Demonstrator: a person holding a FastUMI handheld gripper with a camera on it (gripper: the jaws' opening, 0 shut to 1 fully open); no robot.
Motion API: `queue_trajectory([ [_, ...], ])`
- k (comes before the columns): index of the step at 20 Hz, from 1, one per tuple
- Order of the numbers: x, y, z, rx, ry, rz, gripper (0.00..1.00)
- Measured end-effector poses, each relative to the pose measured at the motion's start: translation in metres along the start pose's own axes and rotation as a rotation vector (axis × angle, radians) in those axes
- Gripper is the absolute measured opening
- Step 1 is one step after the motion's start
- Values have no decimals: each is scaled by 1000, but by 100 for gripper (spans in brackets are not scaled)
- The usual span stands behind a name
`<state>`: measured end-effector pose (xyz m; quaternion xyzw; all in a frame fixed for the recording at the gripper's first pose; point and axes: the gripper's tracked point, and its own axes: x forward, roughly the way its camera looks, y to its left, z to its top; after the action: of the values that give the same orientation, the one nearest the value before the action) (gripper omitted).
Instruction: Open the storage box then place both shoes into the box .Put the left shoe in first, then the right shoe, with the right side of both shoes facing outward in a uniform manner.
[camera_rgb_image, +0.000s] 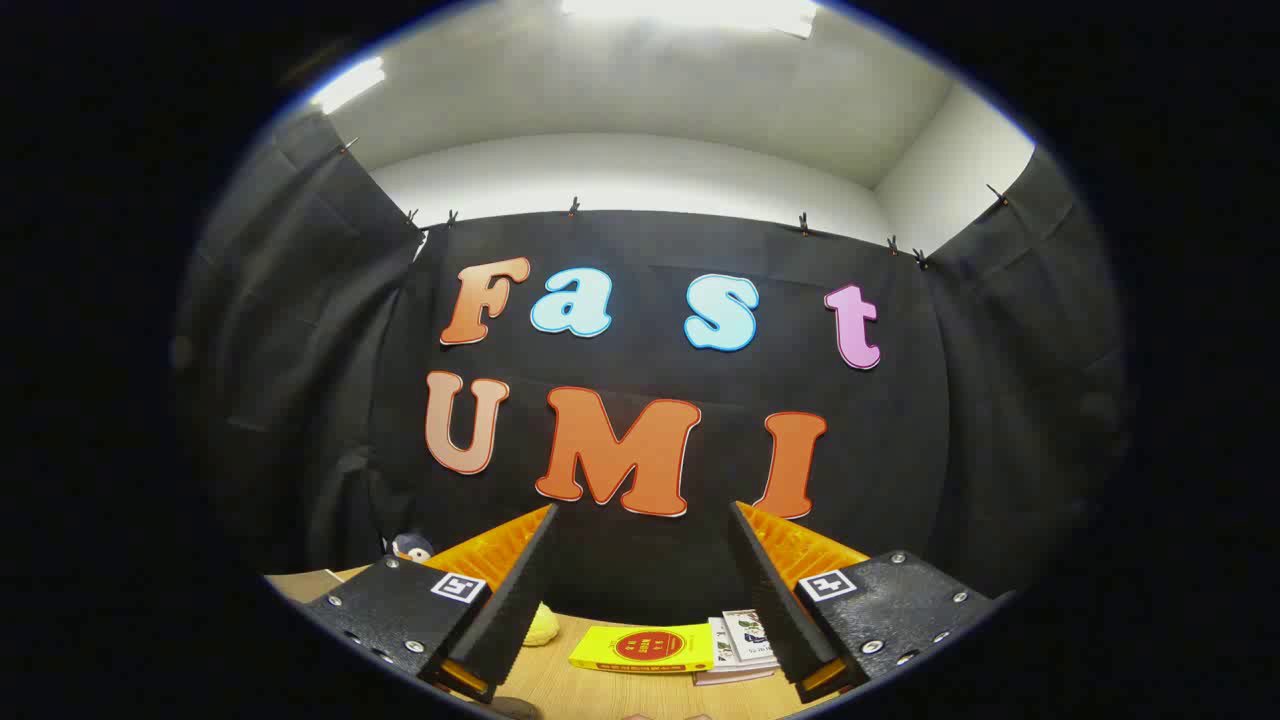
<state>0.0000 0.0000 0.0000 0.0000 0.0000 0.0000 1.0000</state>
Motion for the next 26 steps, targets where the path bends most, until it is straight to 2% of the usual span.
queue_trajectory([
  [17,4,-12,1,-44,21,5,98],
  [26,-6,60,-56,64,160,197,98],
])
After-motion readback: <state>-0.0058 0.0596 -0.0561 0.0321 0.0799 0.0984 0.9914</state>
